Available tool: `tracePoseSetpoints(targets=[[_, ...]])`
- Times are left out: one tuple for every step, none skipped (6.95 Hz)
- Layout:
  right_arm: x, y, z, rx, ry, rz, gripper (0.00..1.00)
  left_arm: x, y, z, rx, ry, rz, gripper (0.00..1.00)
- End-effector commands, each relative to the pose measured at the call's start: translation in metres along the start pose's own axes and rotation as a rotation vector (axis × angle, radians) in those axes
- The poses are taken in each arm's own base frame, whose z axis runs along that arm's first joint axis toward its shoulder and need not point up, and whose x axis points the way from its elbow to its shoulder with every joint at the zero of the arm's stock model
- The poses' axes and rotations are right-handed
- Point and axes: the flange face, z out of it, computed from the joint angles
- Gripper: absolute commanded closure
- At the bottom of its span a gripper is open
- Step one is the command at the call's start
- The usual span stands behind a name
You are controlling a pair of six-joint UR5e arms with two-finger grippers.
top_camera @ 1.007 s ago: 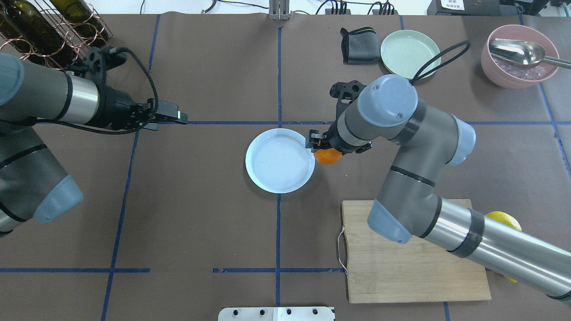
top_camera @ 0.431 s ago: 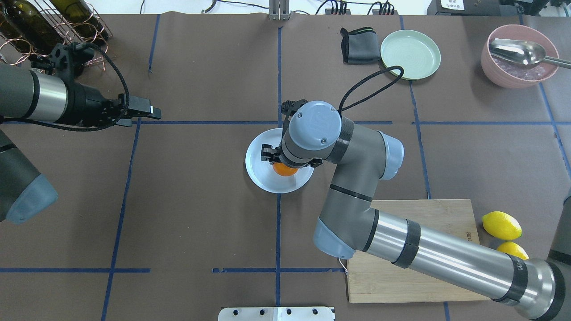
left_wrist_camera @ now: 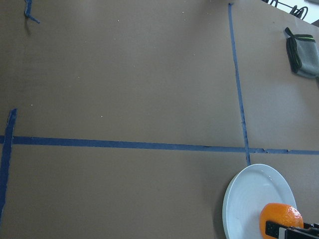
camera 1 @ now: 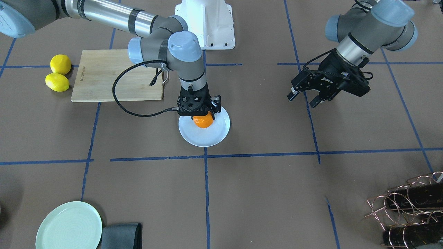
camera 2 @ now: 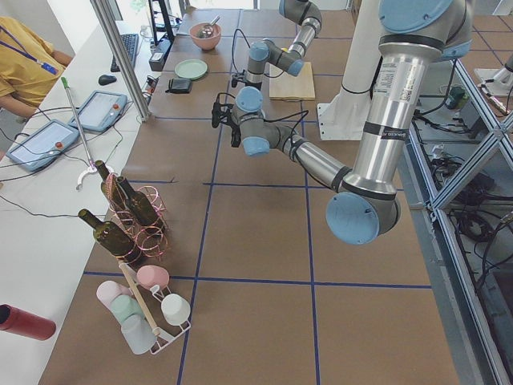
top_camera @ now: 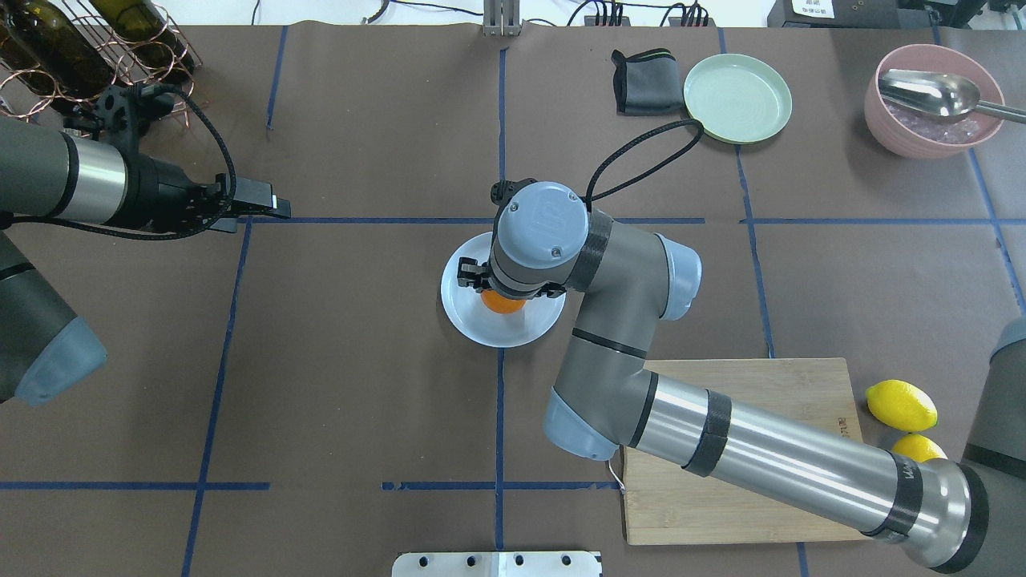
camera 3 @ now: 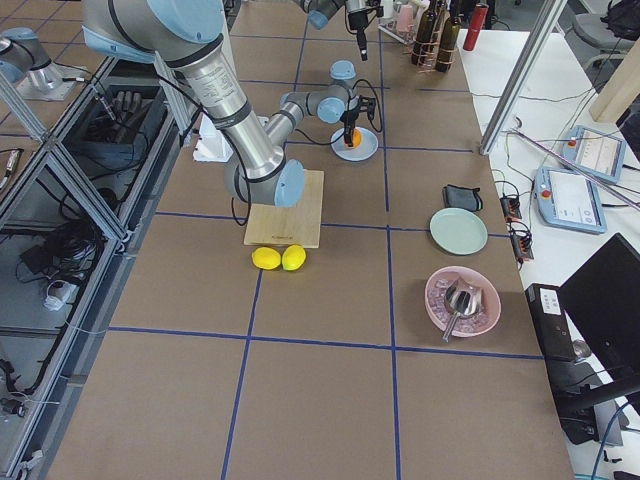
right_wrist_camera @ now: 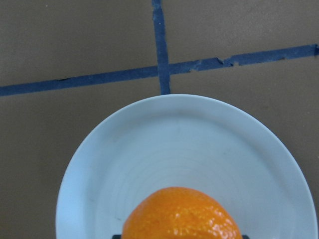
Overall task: Pick orange to plate
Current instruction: 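Lower the tangerine onto the plate and open the right gripper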
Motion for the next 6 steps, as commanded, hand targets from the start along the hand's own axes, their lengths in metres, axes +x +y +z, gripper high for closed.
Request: tracePoseSetpoints(targets=[[-0.0022,-0.0044,0.0071,0.02,0.022,-0.004,0.97,0.0013,-0.0006,0.003,-0.002,0.0,-0.001,0.01],[-0.0036,-0.0051,0.0082,0.021,0.026,-0.003,0.97,0.0014,-0.0006,0.003,-0.002,0.0,-0.001,0.01],[-0.0007,-0.0064,0.014,0.024,0.04,-0.005,0.97,0.0018,-0.0013,0.004,-0.002,0.0,-0.001,0.01],[-0.0018,-0.0066,0.0132,0.026,0.038,-0.008,0.97,0.0024,-0.0013,0.0035,-0.001,0.001,0.0,0.01],[-0.0018,-0.0063,0.0137,0.032,0.041,-0.01,0.97,0.0033,-0.0016,0.0035,0.0,0.002,-0.001,0.01],[-0.0002,-0.007,0.0152,0.038,0.047,-0.009,0.75,0.0033,-0.0016,0.0035,0.0,0.002,-0.001,0.01]])
